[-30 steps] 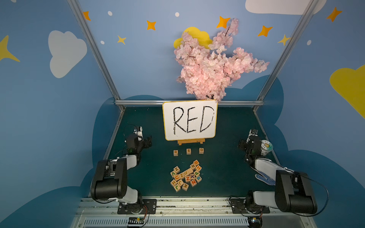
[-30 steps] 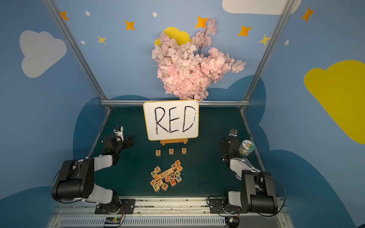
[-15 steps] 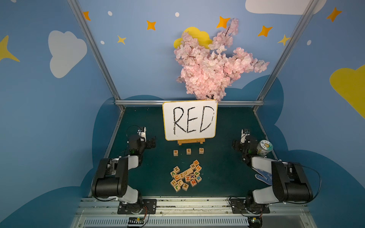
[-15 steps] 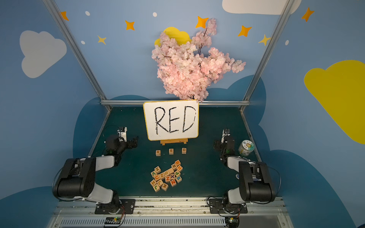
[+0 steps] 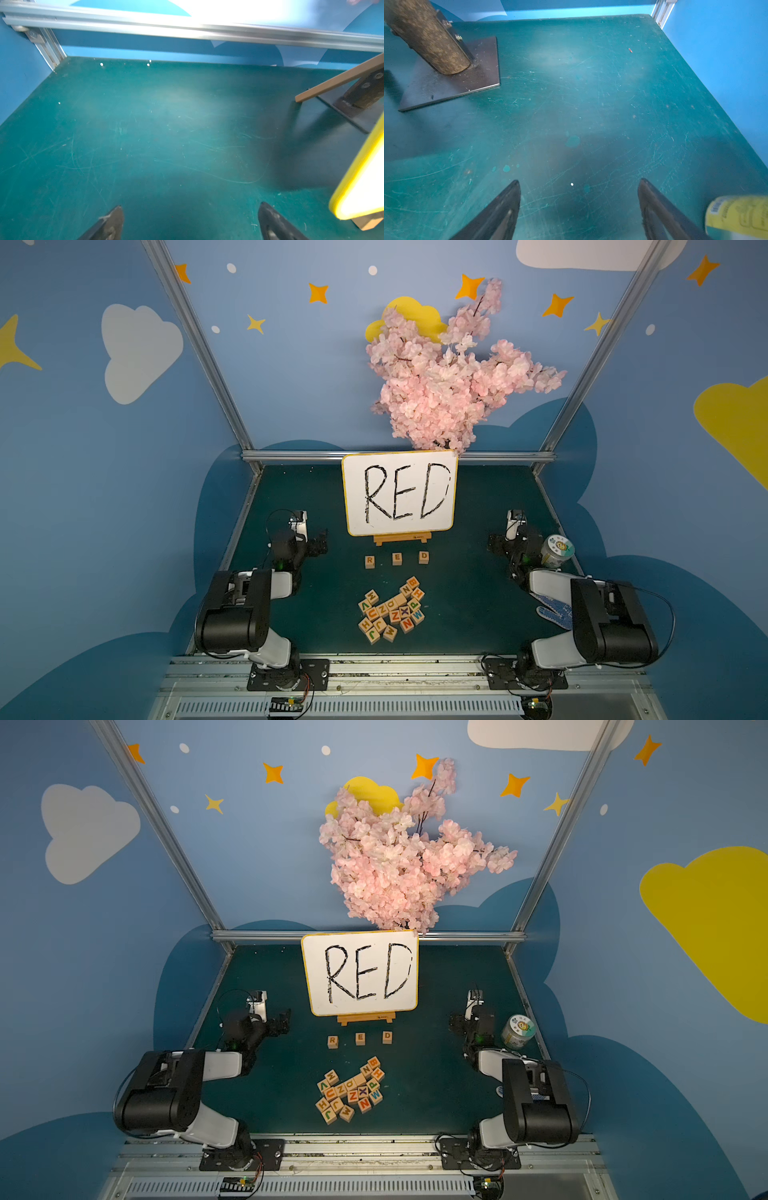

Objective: Assemble the uppercase word "red" with letter blocks
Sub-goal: Reset both arms

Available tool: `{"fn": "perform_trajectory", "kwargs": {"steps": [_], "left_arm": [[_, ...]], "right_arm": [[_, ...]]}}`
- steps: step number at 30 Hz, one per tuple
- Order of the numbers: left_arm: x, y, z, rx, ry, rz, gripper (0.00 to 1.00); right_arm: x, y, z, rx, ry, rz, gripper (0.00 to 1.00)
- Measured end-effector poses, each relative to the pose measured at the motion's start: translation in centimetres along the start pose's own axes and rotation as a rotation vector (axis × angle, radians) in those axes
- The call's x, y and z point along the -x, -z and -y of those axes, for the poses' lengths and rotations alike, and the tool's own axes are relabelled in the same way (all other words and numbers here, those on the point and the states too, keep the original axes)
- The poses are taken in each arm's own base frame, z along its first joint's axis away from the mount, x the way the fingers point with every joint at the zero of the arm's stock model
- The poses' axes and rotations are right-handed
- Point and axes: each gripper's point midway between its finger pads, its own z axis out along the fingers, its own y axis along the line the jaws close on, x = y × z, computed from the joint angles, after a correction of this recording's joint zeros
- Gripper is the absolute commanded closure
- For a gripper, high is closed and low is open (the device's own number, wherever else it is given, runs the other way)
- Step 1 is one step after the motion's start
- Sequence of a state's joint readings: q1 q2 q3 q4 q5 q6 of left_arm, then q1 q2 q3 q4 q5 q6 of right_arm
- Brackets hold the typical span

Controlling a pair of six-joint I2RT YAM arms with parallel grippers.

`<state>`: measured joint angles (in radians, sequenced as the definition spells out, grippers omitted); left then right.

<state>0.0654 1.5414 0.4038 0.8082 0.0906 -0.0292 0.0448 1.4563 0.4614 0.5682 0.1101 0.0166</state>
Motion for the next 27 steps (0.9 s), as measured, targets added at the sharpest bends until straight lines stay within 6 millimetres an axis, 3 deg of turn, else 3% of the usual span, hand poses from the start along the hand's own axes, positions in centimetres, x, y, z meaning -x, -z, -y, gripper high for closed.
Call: {"fn": "perform_trajectory", "kwargs": {"steps": [27], "left_arm": [[0.07,-0.06,0.27,0.017,-0.017,0.006,0.01]], "right_arm": [[0.20,-0.03,-0.06,0.004,0.002,0.009,0.12]]}}
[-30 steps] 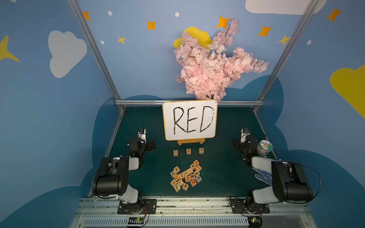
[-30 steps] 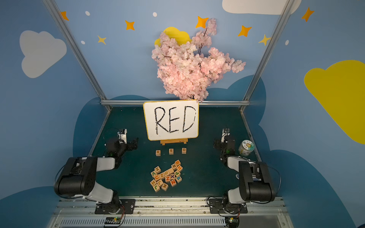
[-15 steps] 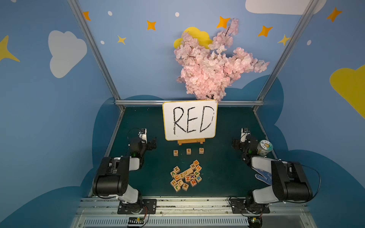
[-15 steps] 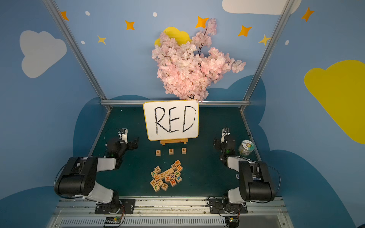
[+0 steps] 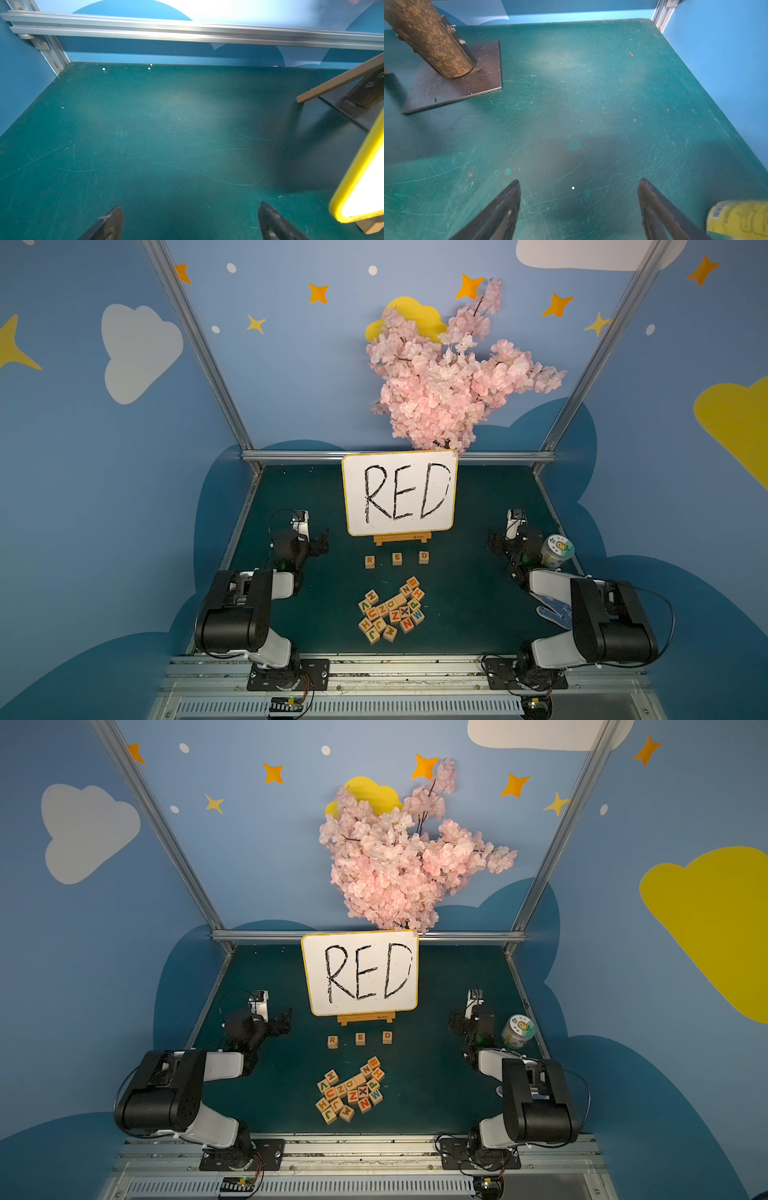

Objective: Assemble the uppercase word "red" with letter blocks
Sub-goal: Reset both arms

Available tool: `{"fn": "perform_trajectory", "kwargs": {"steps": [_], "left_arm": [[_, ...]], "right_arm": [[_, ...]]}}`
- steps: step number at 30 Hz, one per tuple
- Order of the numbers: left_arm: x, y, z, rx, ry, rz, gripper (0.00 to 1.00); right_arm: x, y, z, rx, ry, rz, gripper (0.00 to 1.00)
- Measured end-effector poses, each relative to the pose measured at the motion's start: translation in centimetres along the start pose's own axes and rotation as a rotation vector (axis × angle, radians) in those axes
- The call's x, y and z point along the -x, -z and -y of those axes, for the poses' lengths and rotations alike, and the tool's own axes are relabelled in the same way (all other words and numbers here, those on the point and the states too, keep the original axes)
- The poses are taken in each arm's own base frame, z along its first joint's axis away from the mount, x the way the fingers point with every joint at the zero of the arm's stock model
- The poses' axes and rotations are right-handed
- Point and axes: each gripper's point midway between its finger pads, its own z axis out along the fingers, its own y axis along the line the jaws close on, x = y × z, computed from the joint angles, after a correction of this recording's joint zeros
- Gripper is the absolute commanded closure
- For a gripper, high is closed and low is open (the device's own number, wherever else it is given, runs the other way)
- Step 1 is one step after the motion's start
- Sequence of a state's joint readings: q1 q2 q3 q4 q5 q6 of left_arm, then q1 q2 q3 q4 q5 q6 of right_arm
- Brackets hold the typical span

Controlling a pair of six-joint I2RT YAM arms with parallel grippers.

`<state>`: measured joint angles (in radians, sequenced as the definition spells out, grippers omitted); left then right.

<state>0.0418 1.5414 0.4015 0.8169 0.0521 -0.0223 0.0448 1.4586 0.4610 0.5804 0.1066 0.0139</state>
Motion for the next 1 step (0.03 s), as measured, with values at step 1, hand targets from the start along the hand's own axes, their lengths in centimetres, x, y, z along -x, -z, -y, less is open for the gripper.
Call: {"fn": "perform_trajectory", "kwargs": {"steps": [1], "left_arm": [[0.00,0.00,0.00,0.000,0.000,0.000,0.01]], "right_arm": [[0.00,0.00,0.00,0.000,0.000,0.000,0.12]]}}
